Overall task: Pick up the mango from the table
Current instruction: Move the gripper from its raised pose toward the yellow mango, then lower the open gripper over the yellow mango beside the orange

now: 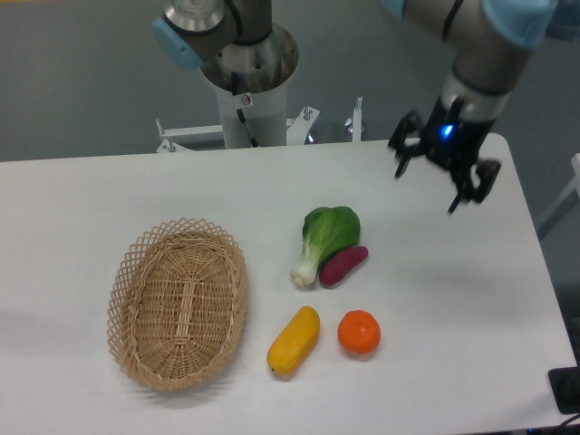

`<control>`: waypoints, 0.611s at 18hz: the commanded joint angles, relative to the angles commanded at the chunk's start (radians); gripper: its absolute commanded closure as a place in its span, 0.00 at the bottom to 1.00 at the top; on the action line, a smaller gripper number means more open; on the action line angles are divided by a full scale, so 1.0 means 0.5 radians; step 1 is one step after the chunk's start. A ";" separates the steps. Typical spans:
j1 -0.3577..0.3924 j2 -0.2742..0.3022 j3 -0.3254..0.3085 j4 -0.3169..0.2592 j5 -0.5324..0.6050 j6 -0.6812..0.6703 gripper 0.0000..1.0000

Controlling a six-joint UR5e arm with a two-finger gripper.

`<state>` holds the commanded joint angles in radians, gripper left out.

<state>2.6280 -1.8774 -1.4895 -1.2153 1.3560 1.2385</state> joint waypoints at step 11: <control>-0.276 -0.221 -0.300 0.614 0.000 -0.320 0.00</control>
<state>2.4898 -1.9880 -1.6396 -0.9086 1.3560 1.0784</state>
